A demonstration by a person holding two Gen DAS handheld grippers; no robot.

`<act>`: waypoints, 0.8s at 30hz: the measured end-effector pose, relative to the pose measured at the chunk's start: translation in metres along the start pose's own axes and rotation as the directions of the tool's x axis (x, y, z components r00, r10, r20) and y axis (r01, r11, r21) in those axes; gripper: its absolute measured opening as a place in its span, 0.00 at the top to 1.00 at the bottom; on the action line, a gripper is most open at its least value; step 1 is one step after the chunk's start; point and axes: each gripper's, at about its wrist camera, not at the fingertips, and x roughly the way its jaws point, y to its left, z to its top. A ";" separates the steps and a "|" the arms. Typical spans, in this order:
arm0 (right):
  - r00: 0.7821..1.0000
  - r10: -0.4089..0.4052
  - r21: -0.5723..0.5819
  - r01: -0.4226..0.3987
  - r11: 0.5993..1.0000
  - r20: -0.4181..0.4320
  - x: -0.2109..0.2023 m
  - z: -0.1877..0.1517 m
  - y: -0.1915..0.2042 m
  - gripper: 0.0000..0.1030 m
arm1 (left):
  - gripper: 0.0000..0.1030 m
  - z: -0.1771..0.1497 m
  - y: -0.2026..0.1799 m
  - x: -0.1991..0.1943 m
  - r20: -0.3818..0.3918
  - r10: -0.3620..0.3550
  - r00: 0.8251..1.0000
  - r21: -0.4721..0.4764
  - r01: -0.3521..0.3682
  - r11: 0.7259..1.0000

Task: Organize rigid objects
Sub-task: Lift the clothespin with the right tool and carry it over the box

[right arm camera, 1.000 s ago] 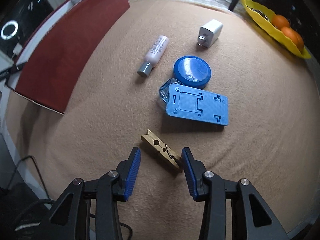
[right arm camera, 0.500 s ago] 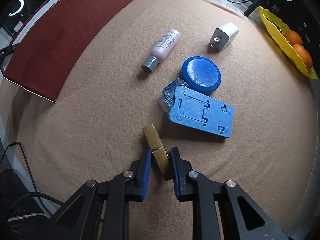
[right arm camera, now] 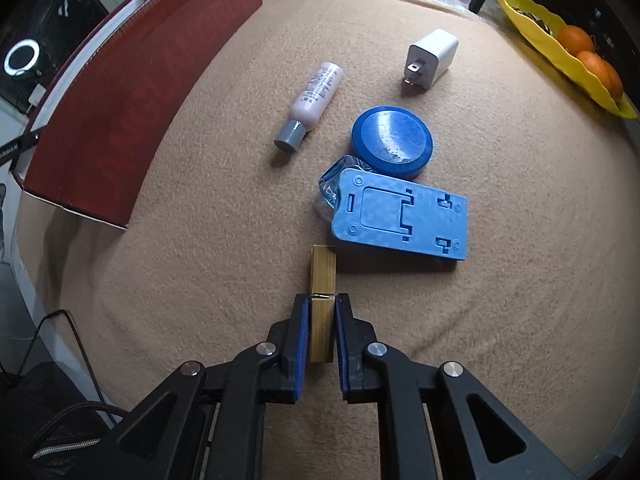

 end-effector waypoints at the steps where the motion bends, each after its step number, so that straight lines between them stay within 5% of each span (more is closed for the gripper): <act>1: 1.000 0.001 0.008 -0.001 1.000 0.005 -0.003 -0.003 -0.003 0.89 | 0.94 0.000 0.000 0.000 0.000 0.000 1.000 0.000 0.000 1.000; 12: 0.989 0.007 0.041 -0.013 0.999 0.148 -0.065 -0.004 -0.012 0.89 | 0.94 -0.001 0.001 -0.001 0.001 0.004 1.000 -0.003 -0.004 1.000; 24: 0.945 0.064 -0.031 -0.057 0.998 0.319 -0.112 0.033 0.059 0.89 | 0.94 -0.004 0.002 -0.003 0.013 0.005 1.000 -0.028 -0.004 1.000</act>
